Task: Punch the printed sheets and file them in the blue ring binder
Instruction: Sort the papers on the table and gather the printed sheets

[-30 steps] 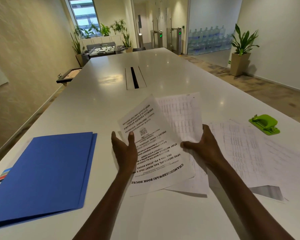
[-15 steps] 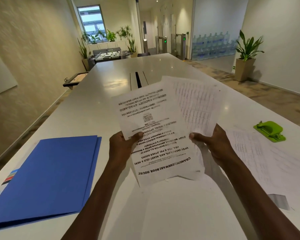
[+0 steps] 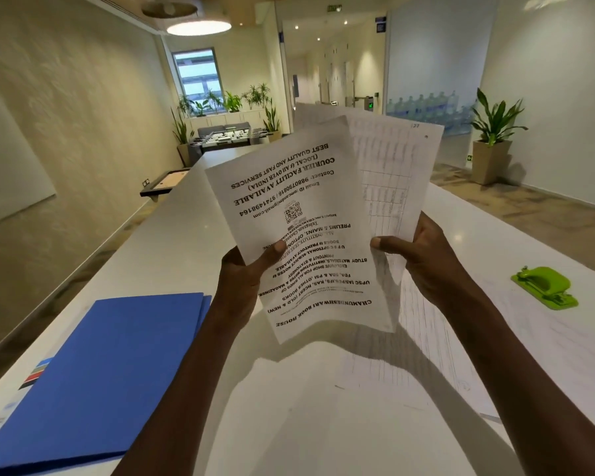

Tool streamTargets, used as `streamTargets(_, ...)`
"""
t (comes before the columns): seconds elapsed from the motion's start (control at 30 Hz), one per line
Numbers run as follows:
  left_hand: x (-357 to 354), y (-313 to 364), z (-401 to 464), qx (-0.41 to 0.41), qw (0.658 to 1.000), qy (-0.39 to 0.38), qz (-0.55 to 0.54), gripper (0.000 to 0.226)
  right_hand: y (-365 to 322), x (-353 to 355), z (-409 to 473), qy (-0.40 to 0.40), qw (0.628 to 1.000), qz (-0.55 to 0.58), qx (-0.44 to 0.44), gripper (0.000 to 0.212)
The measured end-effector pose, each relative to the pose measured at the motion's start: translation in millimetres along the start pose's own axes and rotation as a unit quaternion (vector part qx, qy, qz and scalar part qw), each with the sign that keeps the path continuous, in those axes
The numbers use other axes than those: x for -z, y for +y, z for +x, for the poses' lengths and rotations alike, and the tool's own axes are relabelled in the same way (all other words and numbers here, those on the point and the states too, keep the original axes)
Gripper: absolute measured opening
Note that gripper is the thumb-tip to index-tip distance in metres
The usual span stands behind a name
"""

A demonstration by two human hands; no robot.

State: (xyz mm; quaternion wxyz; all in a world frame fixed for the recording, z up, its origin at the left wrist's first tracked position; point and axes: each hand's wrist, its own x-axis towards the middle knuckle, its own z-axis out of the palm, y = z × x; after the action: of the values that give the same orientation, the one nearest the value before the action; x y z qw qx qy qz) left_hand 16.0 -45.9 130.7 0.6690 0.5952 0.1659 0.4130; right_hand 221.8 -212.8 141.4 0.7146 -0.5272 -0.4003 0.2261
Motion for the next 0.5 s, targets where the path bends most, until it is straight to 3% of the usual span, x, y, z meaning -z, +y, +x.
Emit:
streamTargets(0.23,-6.2,7.0,3.1,0.049,0.991,-0.076,-0.099,0.063,-6.1,7.2,5.0,-0.040,0.999,0.016,-0.016,0.049)
streamTargets(0.4,-9.4,-0.7,0.7,0.048,0.988,-0.110,-0.093,0.053,-2.8,7.6,3.9,-0.046,0.997,0.031,-0.045,0.042)
streamTargets(0.5,-12.8,-2.2,-1.2,0.018,0.998,-0.054,-0.032,0.039,1.5,6.2,4.5,-0.027,0.999,0.005,-0.044,0.041)
